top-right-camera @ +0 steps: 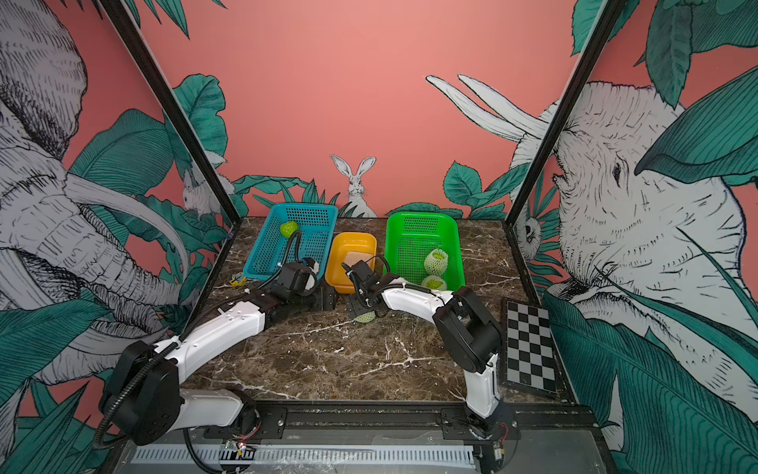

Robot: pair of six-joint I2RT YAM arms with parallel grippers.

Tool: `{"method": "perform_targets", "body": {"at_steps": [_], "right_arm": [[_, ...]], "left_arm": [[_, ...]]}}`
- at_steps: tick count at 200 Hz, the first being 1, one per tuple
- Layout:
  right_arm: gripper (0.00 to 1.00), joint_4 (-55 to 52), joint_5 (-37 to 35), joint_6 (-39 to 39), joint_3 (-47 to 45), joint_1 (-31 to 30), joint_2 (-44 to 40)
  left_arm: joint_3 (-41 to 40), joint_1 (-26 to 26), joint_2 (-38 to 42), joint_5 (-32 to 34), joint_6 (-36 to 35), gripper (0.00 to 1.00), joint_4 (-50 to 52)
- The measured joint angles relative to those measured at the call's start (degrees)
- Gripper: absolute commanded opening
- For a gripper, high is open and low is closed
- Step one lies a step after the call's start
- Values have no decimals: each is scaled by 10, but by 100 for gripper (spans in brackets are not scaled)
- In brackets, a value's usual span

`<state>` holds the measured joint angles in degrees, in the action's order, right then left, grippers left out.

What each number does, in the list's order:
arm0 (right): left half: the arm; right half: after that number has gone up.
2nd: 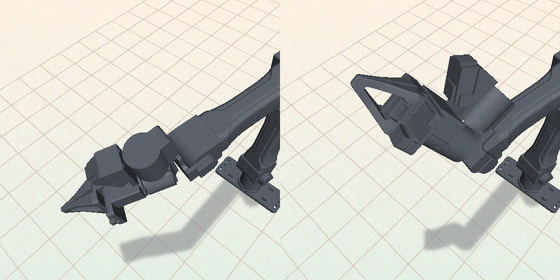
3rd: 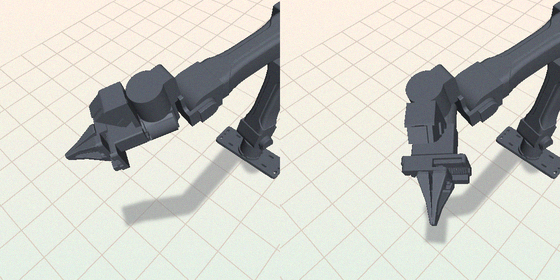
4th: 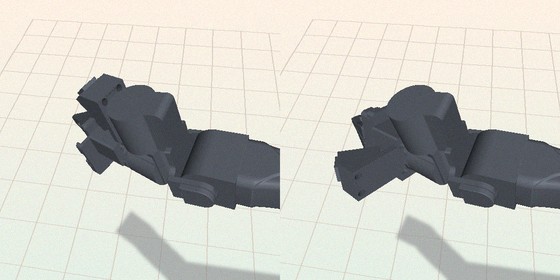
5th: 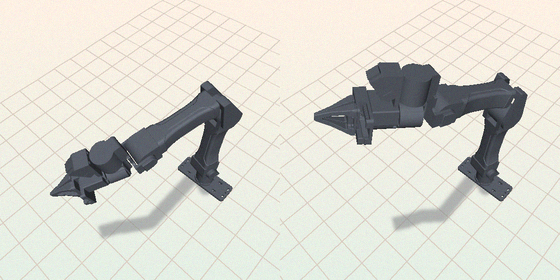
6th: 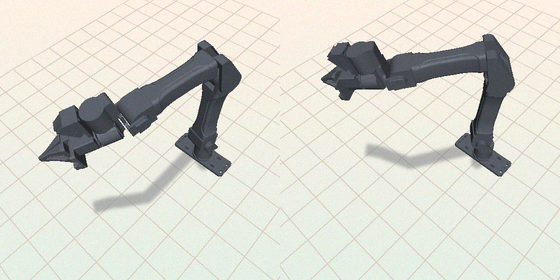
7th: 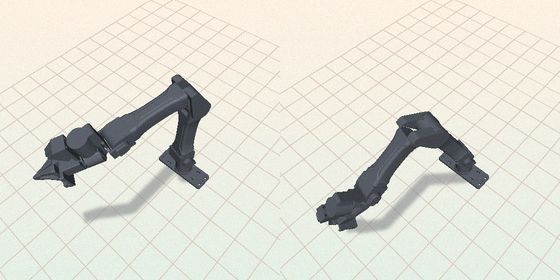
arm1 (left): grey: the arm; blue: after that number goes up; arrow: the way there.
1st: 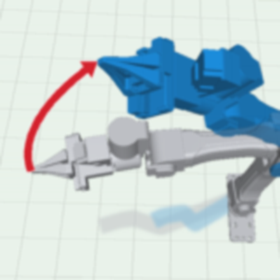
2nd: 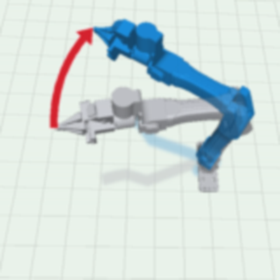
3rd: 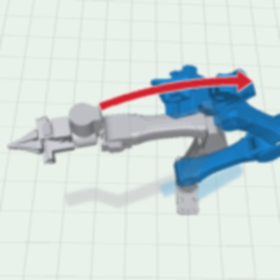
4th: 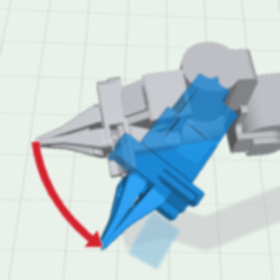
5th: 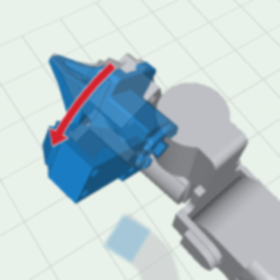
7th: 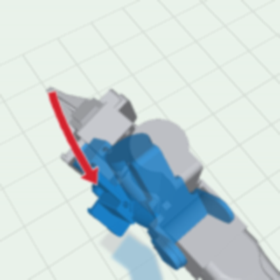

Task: Sleeve custard apples in foam nets
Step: Pick up the custard apple from the center of the board.

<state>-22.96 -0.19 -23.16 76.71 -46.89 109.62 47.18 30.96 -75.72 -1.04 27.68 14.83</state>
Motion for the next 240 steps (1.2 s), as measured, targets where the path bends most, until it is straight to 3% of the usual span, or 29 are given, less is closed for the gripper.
{"method": "perform_targets", "body": {"at_steps": [88, 124, 160, 240], "right_arm": [[84, 26, 28, -6, 21, 0, 41], [99, 17, 40, -4, 25, 0, 49], [99, -17, 41, 5, 29, 0, 57], [99, -44, 28, 4, 29, 0, -24]], "left_arm": [[-5, -3, 21, 1, 2, 99, 0], [-12, -3, 27, 1, 6, 99, 0], [-12, -4, 27, 0, 9, 99, 0], [-12, -12, 48, 2, 8, 99, 0]]}}
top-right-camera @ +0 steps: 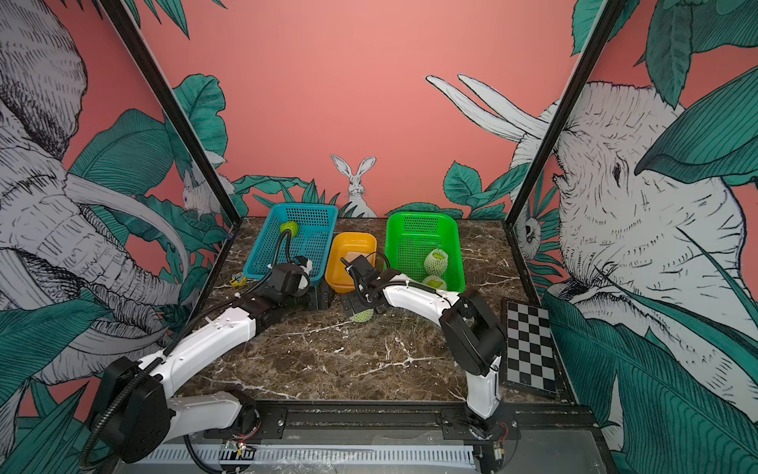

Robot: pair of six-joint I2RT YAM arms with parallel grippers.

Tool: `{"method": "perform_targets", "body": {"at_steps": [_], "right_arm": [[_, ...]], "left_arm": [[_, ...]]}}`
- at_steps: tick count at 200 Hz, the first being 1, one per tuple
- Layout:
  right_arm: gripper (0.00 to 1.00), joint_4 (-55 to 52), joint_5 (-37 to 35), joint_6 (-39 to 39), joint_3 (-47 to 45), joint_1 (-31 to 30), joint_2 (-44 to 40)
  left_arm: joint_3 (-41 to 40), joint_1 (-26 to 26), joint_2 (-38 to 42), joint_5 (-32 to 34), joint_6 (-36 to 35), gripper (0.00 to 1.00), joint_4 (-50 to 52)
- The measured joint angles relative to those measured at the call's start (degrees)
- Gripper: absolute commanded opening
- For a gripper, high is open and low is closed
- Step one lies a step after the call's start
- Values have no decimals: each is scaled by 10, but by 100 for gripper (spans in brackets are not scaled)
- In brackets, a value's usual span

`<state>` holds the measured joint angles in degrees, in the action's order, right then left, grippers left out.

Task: Sleeve custard apples in foam nets
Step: Pick up the custard apple from the center of the board.

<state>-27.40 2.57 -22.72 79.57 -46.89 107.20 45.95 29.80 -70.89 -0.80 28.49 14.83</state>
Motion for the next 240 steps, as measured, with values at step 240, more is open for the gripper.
{"method": "perform_targets", "body": {"at_steps": [240], "right_arm": [[85, 42, -19, -13, 13, -11, 77]], "left_arm": [[-5, -4, 18, -2, 0, 99, 0]]}}
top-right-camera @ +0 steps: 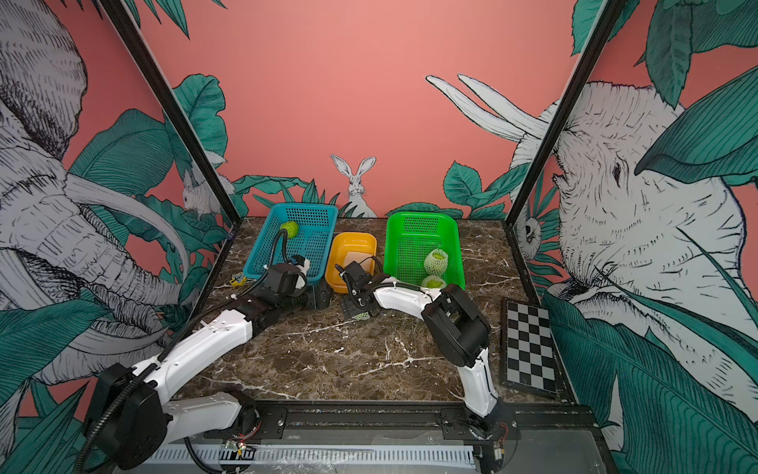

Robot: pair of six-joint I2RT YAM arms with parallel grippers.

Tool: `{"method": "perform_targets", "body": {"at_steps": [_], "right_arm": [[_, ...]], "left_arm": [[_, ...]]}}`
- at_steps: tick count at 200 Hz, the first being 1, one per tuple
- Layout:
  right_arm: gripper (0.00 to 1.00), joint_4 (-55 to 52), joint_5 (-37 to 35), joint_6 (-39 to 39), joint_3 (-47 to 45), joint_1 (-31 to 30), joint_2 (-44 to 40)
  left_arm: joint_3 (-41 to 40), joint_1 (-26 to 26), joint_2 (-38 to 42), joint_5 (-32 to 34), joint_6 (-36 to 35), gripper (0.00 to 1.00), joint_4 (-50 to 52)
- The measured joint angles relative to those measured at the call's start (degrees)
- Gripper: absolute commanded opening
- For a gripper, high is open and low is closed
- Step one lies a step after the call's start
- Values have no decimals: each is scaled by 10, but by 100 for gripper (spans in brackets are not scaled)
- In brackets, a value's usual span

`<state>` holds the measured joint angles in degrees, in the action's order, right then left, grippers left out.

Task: Sleeve custard apples in foam nets
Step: Pick up the custard apple from the center of the board.

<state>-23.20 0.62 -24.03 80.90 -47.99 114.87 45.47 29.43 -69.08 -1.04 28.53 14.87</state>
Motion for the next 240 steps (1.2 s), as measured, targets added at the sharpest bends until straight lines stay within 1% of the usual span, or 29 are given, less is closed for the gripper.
{"method": "perform_targets", "body": {"at_steps": [44, 72, 156, 178, 197, 240], "right_arm": [[83, 3, 1, 0, 0, 0, -1], [83, 4, 16, -3, -6, 4, -9], [82, 8, 78, -21, -45, 22, -94], [82, 34, 118, -39, -92, 30, -112], [82, 57, 165, -63, -135, 42, -131], [81, 131, 289, -127, -189, 104, -203]], "left_arm": [[-5, 0, 0, 0, 0, 99, 0], [-5, 0, 0, 0, 0, 99, 0], [-17, -4, 0, 2, 4, 99, -2], [-17, -5, 0, 2, 4, 99, -3], [-18, -8, 0, 2, 5, 99, -5], [-18, -10, -2, -5, 12, 99, -23]]}}
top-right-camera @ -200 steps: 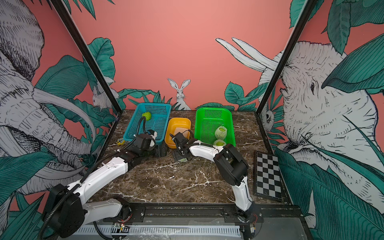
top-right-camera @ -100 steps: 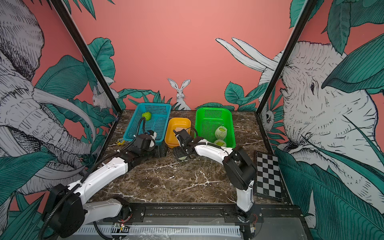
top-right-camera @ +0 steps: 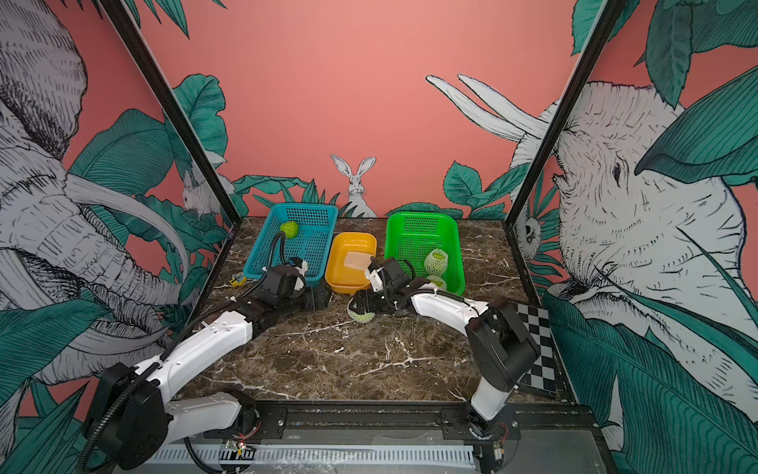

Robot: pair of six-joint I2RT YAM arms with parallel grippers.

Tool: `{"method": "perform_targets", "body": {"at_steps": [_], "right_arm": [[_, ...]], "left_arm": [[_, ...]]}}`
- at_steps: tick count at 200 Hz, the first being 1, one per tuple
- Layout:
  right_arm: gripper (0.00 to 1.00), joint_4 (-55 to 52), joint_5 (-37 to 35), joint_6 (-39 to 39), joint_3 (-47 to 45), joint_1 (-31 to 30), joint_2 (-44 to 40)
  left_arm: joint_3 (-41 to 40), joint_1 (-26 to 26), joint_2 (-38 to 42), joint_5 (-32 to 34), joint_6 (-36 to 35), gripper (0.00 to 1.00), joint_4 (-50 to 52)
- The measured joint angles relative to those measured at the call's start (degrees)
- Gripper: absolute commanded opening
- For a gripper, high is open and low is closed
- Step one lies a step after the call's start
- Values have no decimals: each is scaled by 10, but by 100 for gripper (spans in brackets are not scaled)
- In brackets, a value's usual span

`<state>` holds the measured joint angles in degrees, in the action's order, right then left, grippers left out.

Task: Sleeve custard apples in foam nets
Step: Pick up the custard apple from the center of the board, then place the custard apple in the basket.

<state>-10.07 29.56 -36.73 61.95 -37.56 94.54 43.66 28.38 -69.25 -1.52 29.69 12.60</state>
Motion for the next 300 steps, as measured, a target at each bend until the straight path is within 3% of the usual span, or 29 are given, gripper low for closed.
{"method": "perform_targets", "body": {"at_steps": [54, 97, 187, 300], "right_arm": [[81, 82, 115, -60, -2, 80, -86], [82, 46, 149, -43, 92, 91, -92], [84, -134, 151, 79, 356, 91, -95], [84, -210, 138, 124, 421, 85, -96]], "left_arm": [[-3, -2, -1, -17, 3, 99, -23], [-11, -3, -1, -36, 4, 99, -36], [-33, -3, -1, -45, 13, 99, -53], [-37, -3, -7, -49, 25, 99, -61]]}}
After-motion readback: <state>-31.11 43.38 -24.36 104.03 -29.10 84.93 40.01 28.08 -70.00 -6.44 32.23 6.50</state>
